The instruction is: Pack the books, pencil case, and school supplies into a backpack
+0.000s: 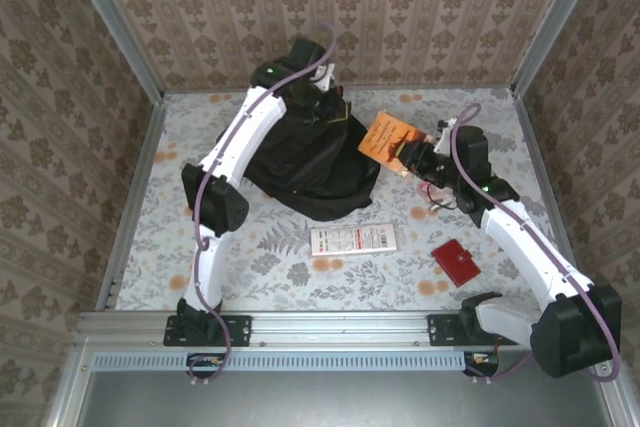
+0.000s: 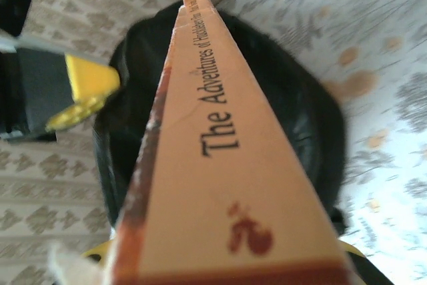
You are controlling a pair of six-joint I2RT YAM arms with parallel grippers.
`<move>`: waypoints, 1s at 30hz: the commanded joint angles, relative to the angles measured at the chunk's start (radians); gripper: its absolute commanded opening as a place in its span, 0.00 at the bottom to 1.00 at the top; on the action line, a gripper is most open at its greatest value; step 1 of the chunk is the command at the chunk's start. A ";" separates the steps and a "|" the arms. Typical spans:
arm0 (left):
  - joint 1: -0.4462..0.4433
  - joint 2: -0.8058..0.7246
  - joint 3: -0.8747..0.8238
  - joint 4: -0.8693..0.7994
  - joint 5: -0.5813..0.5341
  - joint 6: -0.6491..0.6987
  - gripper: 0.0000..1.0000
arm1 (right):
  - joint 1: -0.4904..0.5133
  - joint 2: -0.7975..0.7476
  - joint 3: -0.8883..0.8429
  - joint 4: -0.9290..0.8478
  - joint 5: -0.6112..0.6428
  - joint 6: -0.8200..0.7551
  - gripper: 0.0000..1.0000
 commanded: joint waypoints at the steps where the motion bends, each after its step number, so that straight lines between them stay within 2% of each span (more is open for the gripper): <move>1: 0.050 -0.093 0.002 0.042 0.123 -0.079 0.00 | 0.057 0.036 0.033 0.085 -0.087 0.089 0.00; 6: 0.074 -0.128 -0.002 0.100 0.183 -0.143 0.00 | 0.130 0.120 0.031 0.114 -0.049 0.150 0.00; 10: 0.066 -0.139 -0.026 0.133 0.213 -0.174 0.00 | 0.170 0.235 0.099 0.157 -0.023 0.180 0.00; 14: 0.048 -0.136 -0.042 0.133 0.242 -0.172 0.00 | 0.183 0.428 0.248 0.182 -0.027 0.183 0.00; 20: 0.031 -0.122 -0.050 0.165 0.264 -0.207 0.00 | 0.206 0.722 0.481 0.237 -0.119 0.214 0.00; 23: 0.033 -0.124 -0.047 0.193 0.280 -0.231 0.00 | 0.218 0.838 0.529 0.353 -0.154 0.273 0.07; 25: 0.038 -0.128 -0.046 0.208 0.285 -0.243 0.00 | 0.226 0.899 0.560 0.434 -0.169 0.314 0.16; 26: 0.042 -0.130 -0.047 0.214 0.294 -0.249 0.00 | 0.232 0.924 0.573 0.474 -0.172 0.327 0.26; 28: 0.052 -0.131 -0.050 0.221 0.304 -0.258 0.00 | 0.247 0.953 0.589 0.515 -0.162 0.330 0.56; 30: 0.067 -0.140 -0.064 0.221 0.306 -0.257 0.00 | 0.252 0.943 0.589 0.485 -0.128 0.284 0.92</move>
